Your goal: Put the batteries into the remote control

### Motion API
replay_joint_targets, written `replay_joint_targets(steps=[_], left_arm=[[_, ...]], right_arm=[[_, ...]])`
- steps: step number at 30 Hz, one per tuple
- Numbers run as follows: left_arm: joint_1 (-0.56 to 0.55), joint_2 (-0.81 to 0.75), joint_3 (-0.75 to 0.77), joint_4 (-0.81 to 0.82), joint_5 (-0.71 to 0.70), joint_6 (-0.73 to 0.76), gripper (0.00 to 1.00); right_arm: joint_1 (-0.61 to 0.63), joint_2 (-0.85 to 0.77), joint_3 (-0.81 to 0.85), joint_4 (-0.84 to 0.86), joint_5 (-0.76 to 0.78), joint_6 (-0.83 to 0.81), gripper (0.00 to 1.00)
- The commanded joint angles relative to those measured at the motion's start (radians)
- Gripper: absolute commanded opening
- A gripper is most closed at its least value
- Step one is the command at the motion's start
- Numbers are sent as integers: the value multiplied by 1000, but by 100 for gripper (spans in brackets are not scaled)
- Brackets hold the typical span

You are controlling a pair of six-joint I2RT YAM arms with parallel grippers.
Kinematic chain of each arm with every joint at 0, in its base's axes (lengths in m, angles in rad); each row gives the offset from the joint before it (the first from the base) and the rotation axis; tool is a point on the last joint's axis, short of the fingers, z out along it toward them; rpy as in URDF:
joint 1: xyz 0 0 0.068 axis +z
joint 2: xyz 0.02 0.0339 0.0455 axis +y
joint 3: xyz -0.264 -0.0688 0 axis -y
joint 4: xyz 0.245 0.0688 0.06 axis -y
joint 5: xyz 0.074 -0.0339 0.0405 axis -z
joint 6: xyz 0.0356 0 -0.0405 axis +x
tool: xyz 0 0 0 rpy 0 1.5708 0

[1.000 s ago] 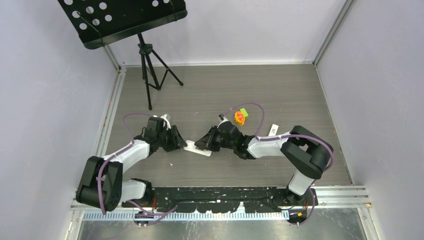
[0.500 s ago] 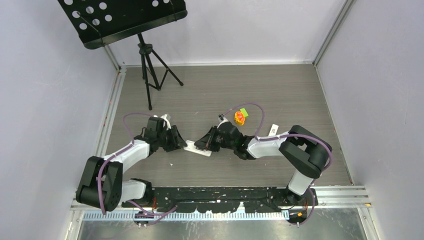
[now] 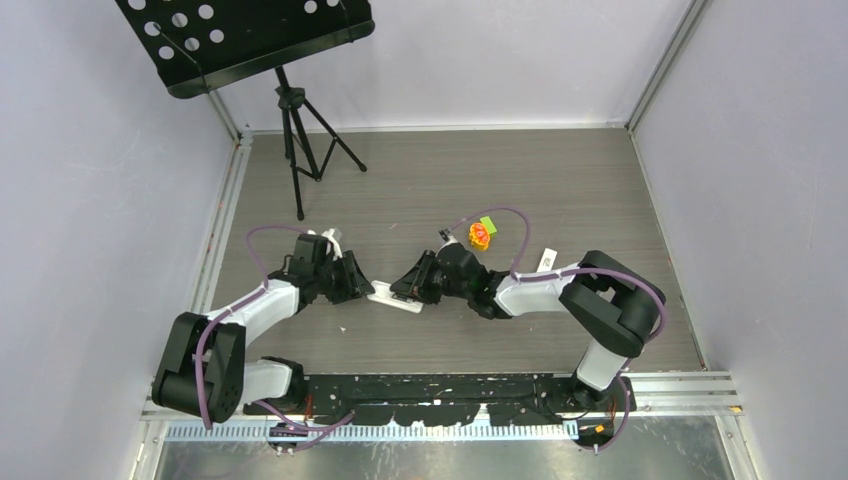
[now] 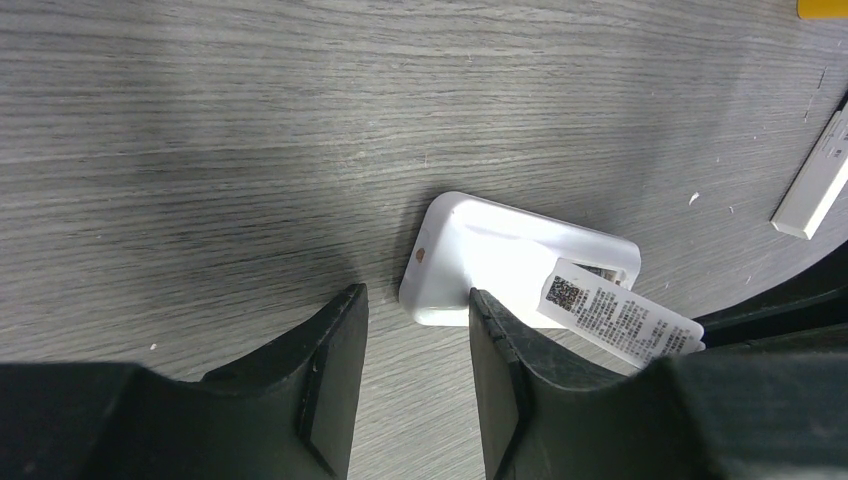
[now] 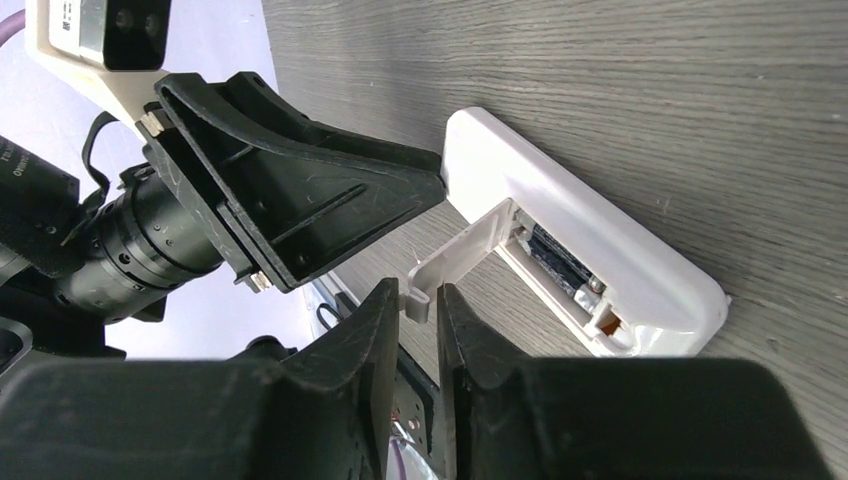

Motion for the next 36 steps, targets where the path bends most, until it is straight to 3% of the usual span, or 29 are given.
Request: replay_joint_targets(steps=[1,14,24,31,36], left_arm=[[0,-15,23,5,12,12,44],[0,-20,26,9,13,2,44],[0,-12,38,-1,-5,7,44],[0,-13,44,-13,-15,14,45],[0,-13,43,-11,-13,13,45]], right_arm=[[2,-22,0,-110,29,-8,28],[2,-121,-7,-223,63,-30,40],[2,-216,34,-446,118,-82,42],[3,-184,64,-460,154,-125,35],[3,-144,93,-437,154,-142,21]])
